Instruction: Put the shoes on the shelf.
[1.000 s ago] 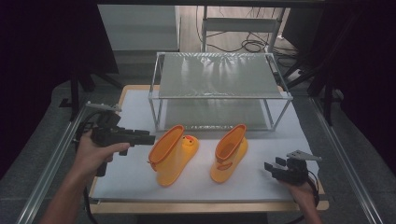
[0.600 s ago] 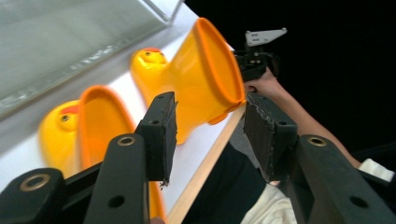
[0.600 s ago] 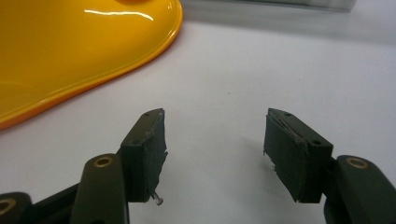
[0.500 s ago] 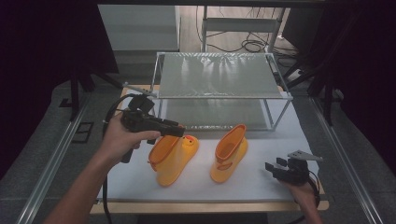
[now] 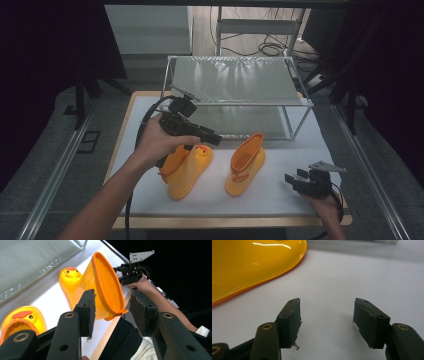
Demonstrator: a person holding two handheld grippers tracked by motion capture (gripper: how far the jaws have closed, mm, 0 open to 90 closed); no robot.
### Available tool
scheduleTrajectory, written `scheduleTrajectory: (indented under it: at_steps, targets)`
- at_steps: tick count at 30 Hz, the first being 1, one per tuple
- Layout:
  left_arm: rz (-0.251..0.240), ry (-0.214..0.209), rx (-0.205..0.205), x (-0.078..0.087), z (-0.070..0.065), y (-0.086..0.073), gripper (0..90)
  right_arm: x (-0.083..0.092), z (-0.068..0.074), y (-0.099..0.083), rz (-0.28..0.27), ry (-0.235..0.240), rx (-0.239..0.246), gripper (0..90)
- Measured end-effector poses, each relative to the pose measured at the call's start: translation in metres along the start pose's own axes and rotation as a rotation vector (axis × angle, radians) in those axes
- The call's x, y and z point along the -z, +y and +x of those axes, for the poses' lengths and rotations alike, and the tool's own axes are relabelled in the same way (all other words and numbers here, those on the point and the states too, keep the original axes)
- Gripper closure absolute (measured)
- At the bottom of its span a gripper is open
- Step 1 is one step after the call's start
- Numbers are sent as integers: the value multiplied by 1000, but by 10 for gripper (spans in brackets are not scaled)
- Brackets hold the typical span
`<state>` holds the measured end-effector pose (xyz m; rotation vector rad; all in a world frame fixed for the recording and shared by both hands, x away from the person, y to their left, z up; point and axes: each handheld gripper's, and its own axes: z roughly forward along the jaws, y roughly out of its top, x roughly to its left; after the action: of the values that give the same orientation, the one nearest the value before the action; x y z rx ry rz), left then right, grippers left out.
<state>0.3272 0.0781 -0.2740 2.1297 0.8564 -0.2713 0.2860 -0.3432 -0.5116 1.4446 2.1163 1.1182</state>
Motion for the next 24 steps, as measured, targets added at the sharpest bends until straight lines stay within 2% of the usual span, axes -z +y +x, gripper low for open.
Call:
scheduleTrajectory:
  at_steps: [12, 13, 14, 24]
  targets:
    - [98, 31, -28, -39, -10, 20, 567, 0, 1, -1, 4, 1, 6, 386]
    - [94, 33, -17, -42, -12, 20, 567, -1, 1, -1, 2, 1, 6, 386]
    - [113, 32, -31, -44, -11, 22, 567, -1, 1, -1, 2, 1, 5, 386]
    - [174, 58, 0, -75, -6, 31, 565, 0, -2, -2, 8, -1, -6, 386]
